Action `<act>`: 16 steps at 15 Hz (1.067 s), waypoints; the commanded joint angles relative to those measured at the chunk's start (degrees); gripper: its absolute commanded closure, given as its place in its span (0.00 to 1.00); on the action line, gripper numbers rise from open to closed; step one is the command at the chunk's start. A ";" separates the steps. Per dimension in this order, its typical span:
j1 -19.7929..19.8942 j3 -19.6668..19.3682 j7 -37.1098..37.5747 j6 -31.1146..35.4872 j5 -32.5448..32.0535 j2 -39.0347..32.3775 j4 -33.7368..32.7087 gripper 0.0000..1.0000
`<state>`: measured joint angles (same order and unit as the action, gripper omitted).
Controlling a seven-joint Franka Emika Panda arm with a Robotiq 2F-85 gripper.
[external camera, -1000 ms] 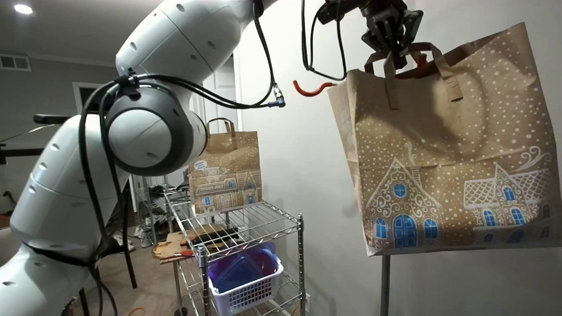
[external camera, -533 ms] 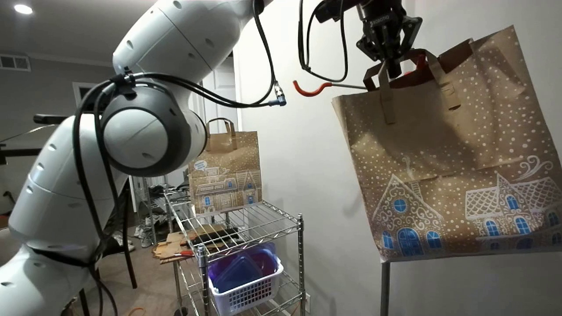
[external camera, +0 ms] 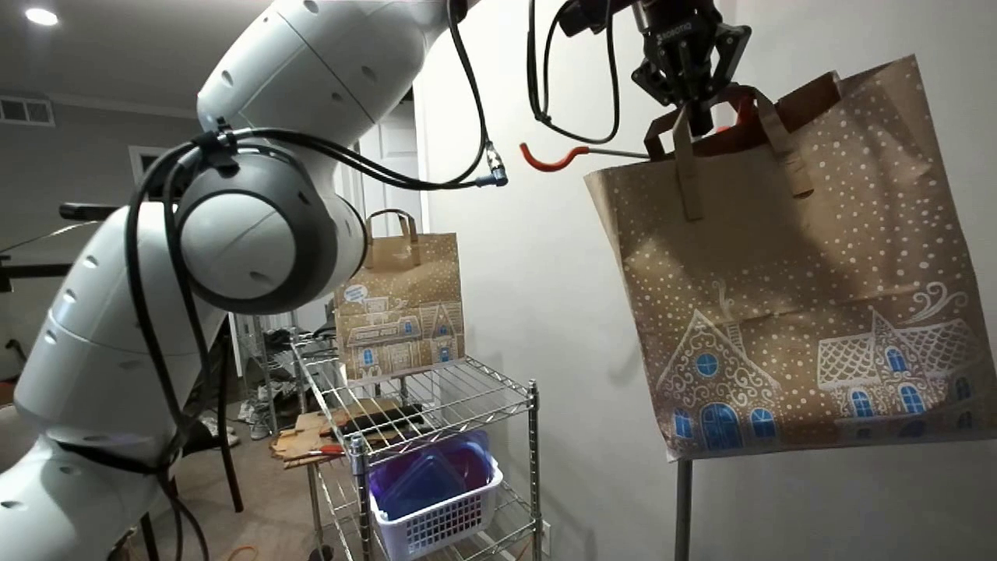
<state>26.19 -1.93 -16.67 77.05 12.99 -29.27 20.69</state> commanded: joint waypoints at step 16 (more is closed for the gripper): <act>-1.26 2.12 -0.37 0.02 -1.62 0.75 0.03 0.96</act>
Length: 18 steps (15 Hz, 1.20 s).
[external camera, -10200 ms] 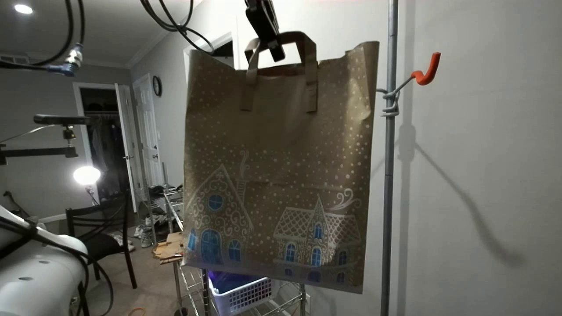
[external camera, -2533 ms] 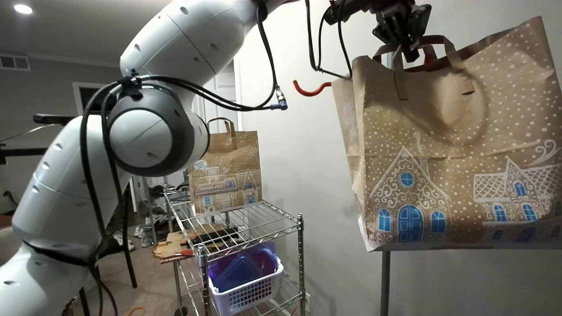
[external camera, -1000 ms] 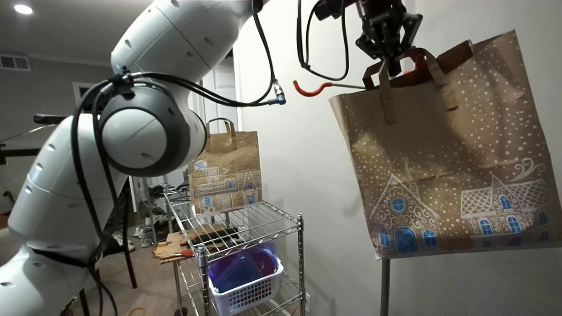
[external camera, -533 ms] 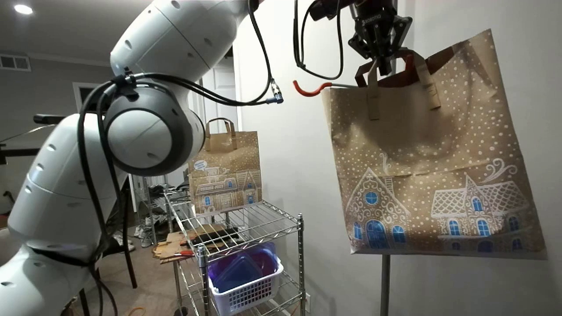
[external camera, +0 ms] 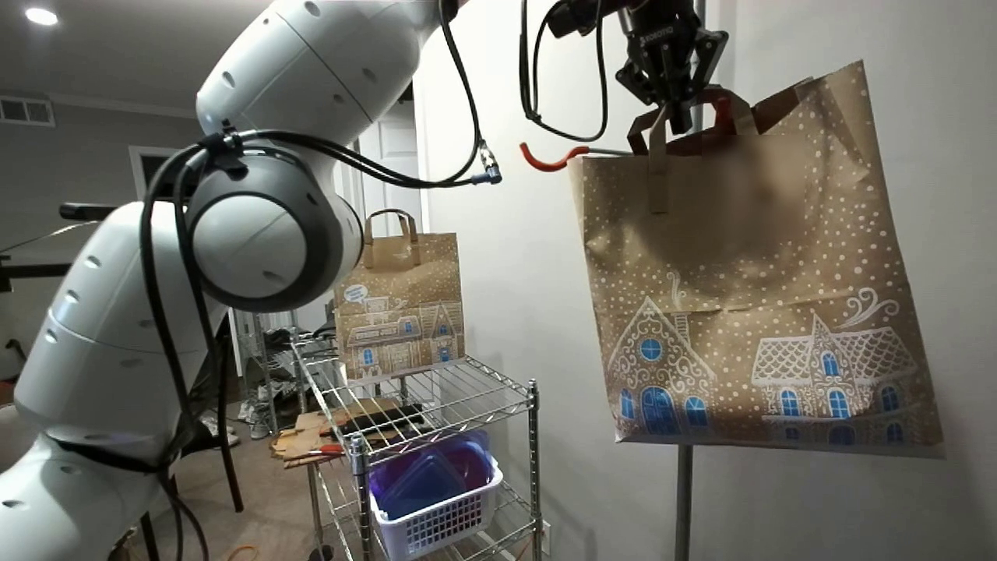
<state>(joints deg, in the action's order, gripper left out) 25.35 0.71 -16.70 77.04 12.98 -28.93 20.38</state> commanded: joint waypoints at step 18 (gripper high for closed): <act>-2.59 -0.99 -0.94 -3.77 -3.47 1.45 0.62 0.33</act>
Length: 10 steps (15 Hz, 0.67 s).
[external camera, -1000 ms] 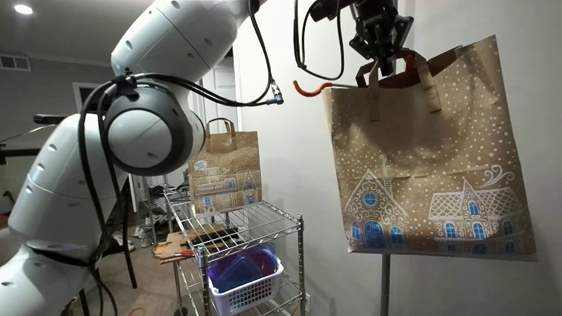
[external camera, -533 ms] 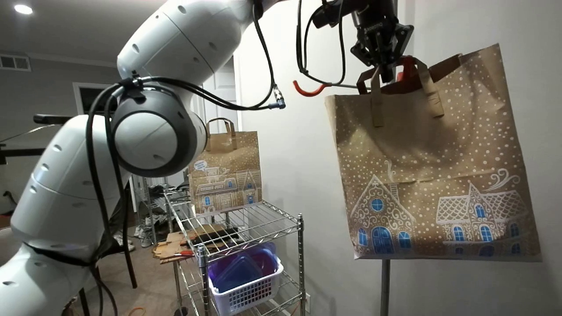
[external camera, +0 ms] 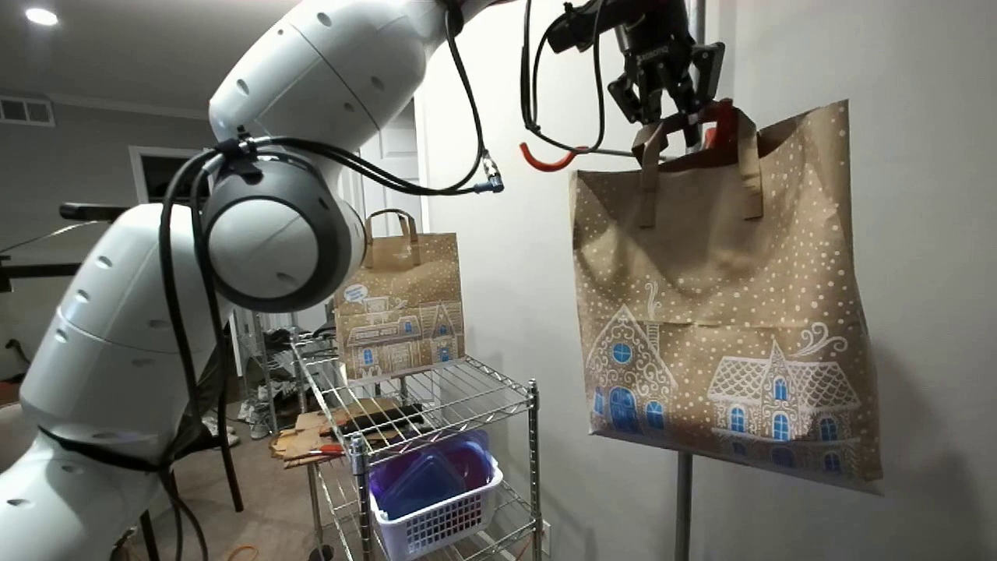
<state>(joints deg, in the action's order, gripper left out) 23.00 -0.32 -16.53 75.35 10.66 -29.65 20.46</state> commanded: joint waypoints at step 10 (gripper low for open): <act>-2.07 0.03 -0.49 -6.67 -0.89 6.80 -0.36 0.00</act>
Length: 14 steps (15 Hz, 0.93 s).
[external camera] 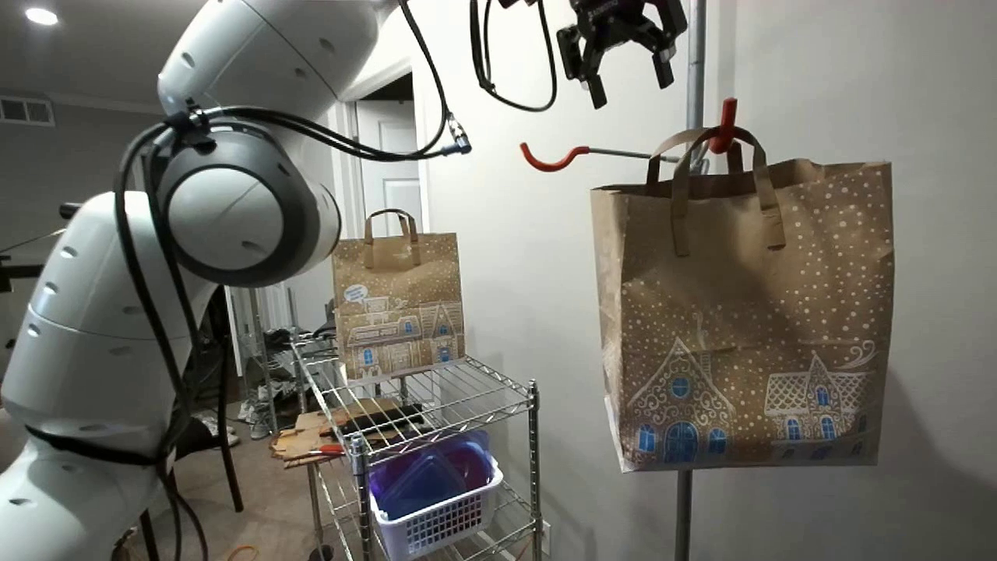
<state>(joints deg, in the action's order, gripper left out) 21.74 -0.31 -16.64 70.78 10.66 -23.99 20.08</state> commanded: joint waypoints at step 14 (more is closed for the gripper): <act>-7.35 -0.54 0.58 -3.87 -4.24 4.25 -0.02 0.00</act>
<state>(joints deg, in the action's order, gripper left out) 15.67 -0.72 -16.37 67.56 7.90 -21.35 20.06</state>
